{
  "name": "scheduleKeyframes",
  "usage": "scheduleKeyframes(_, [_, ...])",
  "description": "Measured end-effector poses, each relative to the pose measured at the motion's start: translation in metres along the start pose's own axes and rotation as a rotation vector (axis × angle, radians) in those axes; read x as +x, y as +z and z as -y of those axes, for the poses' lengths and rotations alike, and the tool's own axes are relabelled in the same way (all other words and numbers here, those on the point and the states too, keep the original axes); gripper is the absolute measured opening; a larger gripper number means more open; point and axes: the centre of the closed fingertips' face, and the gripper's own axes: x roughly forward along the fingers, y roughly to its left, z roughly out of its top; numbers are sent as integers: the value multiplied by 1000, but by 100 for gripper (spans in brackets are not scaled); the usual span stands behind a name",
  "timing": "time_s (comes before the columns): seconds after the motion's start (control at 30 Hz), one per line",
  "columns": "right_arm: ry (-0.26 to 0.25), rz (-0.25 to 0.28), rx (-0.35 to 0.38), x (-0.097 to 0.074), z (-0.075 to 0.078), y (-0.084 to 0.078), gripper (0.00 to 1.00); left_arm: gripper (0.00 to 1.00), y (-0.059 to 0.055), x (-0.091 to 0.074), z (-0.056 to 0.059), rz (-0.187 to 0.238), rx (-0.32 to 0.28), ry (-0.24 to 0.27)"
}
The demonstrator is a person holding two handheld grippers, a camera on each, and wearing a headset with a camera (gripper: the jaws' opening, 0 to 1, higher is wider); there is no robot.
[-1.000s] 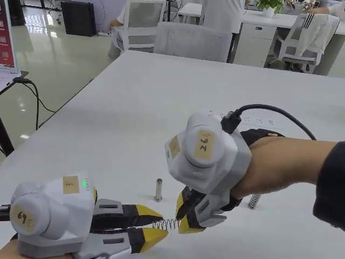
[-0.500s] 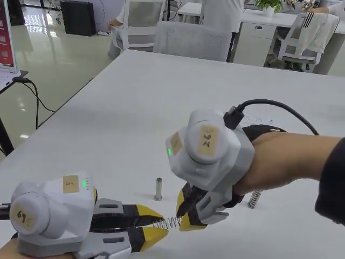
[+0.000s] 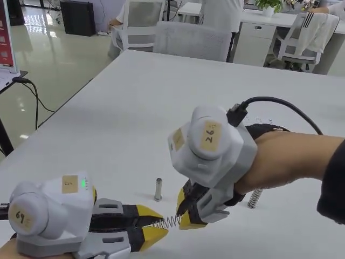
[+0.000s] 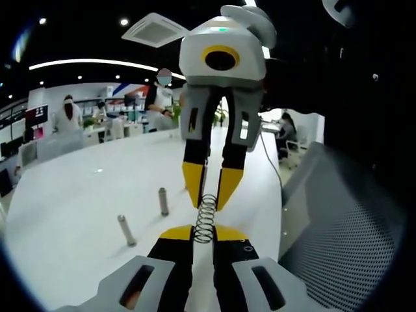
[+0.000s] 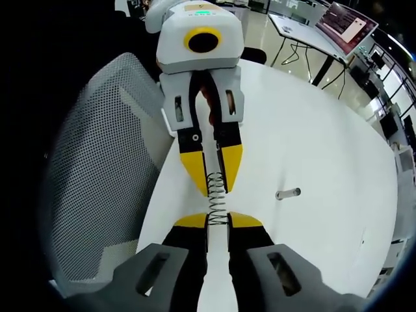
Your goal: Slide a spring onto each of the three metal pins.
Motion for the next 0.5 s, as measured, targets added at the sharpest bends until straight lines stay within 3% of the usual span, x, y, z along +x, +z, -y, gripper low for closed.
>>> scheduleKeyframes(0.5, [8, -7, 30, 5, -2, -5, 10, 3, 6, -1, 2, 16, 2, -6])
